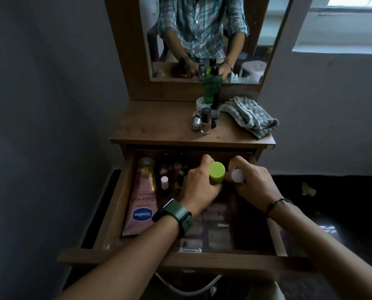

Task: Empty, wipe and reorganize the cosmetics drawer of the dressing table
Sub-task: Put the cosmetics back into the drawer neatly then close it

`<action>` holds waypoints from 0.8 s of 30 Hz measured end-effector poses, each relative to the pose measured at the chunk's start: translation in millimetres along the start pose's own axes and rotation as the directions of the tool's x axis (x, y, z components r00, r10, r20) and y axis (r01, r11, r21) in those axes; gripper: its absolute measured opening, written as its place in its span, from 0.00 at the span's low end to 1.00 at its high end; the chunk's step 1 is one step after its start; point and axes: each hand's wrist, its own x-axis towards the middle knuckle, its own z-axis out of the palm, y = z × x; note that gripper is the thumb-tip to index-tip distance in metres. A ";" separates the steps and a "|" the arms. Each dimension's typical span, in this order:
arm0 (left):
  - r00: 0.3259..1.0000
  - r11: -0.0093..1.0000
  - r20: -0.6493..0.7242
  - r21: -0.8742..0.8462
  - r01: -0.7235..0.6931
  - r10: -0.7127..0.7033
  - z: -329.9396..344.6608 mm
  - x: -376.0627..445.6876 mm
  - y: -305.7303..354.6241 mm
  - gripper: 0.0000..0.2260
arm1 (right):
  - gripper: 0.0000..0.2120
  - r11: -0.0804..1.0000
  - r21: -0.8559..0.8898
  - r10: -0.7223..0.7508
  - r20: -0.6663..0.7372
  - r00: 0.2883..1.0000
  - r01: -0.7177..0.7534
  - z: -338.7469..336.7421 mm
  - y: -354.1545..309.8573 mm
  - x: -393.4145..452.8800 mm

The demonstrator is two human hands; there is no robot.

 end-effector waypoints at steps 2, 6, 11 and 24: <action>1.000 1.000 0.001 0.001 0.006 -0.006 6.3 2.0 -4.0 0.15 | 0.15 0.999 -0.051 -0.007 0.028 1.000 0.009 3.4 1.9 -0.1; 1.000 0.996 0.024 0.089 0.017 -0.019 18.0 5.1 -6.8 0.15 | 0.15 0.979 -0.191 -0.063 0.071 0.995 0.075 11.2 1.6 -2.0; 0.998 0.984 0.057 0.175 0.025 -0.035 30.4 7.6 -3.2 0.16 | 0.11 0.933 -0.304 -0.148 0.162 0.976 0.191 14.9 -1.8 -1.8; 0.951 0.981 0.308 0.188 -0.039 -0.021 39.1 3.3 -12.2 0.31 | 0.17 0.847 -0.520 0.065 0.304 0.950 0.108 28.3 -8.9 -10.3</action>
